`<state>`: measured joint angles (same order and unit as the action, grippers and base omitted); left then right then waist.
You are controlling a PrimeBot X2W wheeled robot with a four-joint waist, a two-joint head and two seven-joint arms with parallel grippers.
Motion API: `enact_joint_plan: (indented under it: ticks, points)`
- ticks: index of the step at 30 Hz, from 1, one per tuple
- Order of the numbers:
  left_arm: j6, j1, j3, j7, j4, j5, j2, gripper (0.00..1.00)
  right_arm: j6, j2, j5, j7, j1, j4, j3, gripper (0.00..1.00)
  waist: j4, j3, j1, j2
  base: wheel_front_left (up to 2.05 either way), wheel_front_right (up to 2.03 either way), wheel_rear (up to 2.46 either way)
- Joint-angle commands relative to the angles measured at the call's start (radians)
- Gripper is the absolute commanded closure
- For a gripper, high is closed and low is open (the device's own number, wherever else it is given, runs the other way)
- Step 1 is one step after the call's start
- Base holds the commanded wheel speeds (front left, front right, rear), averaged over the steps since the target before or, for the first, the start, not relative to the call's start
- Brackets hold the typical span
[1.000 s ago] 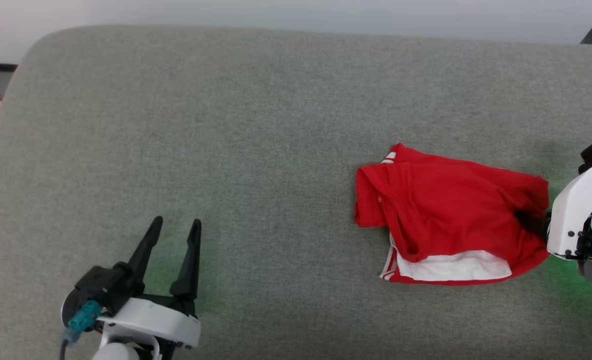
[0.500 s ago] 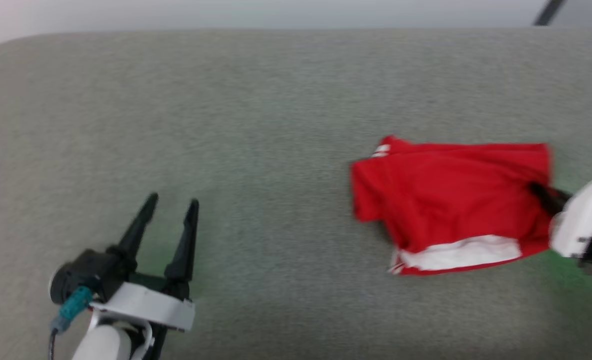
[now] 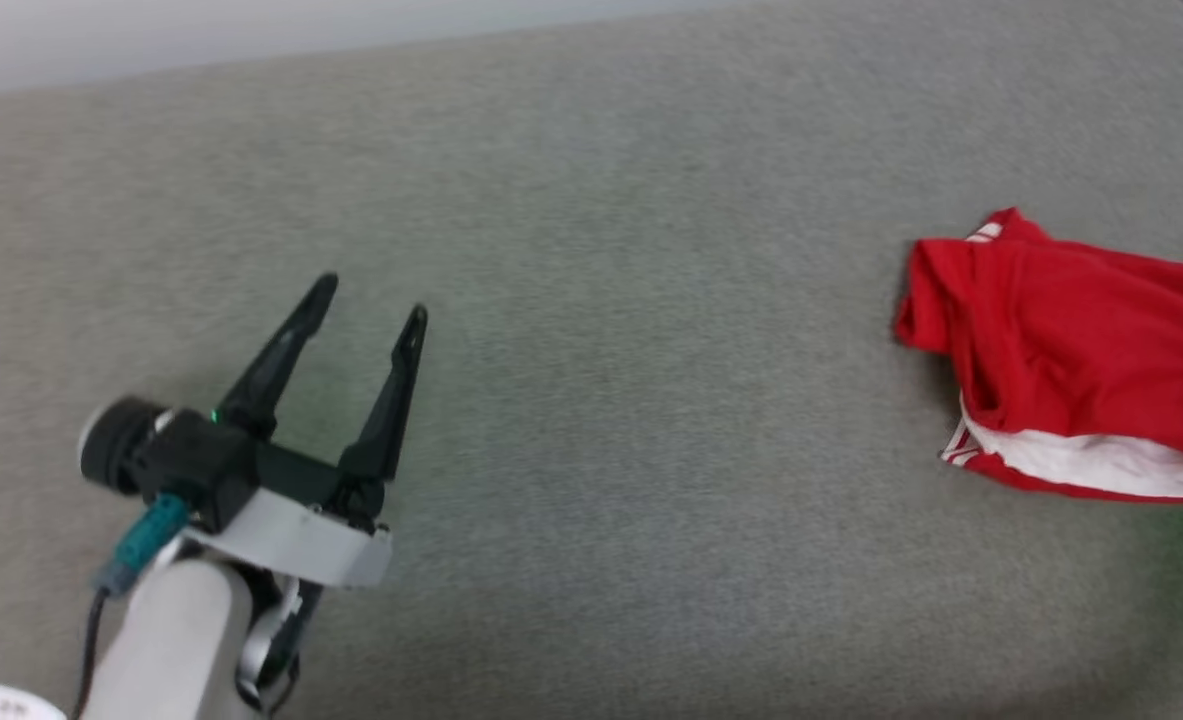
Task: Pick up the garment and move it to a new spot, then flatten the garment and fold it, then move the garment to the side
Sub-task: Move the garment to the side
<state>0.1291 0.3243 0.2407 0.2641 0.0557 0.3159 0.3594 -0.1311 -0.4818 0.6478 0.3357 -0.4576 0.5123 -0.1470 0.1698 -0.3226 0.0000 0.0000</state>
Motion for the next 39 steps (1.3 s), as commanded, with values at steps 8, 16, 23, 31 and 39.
enact_joint_plan:
  ticks: [8, 16, 23, 31, 39]
  points:
    - [0.002, 0.132, 0.06, -0.001, 0.003, -0.005, 0.078, 0.0, 0.001, -0.016, -0.115, -0.061, -0.17, 0.117, -0.051, 1.0, 0.073, -0.1, 0.0, 0.0, 0.0, 0.0, 0.0]
    - [0.002, 0.257, 0.11, -0.001, -0.008, -0.02, 0.138, 0.0, 0.001, -0.03, -0.251, -0.125, -0.346, 0.266, -0.08, 1.0, 0.077, -0.192, 0.0, 0.0, 0.0, 0.0, 0.0]
    - [0.002, 0.325, 0.148, -0.001, -0.003, -0.034, 0.177, 0.0, 0.001, -0.013, -0.363, -0.201, -0.455, 0.386, -0.077, 1.0, 0.074, -0.238, 0.0, 0.0, 0.0, 0.0, 0.0]
    - [0.002, 0.335, 0.136, -0.001, -0.008, -0.035, 0.196, 0.0, 0.001, 0.02, -0.466, -0.262, -0.524, 0.511, -0.078, 1.0, 0.069, -0.261, 0.0, 0.0, 0.0, 0.0, 0.0]
    - [-0.009, 0.327, 0.11, -0.001, -0.025, -0.052, 0.193, 0.0, 0.001, 0.021, -0.489, -0.305, -0.576, 0.594, -0.087, 0.0, 0.065, -0.251, 0.0, 0.0, 0.0, 0.0, 0.0]
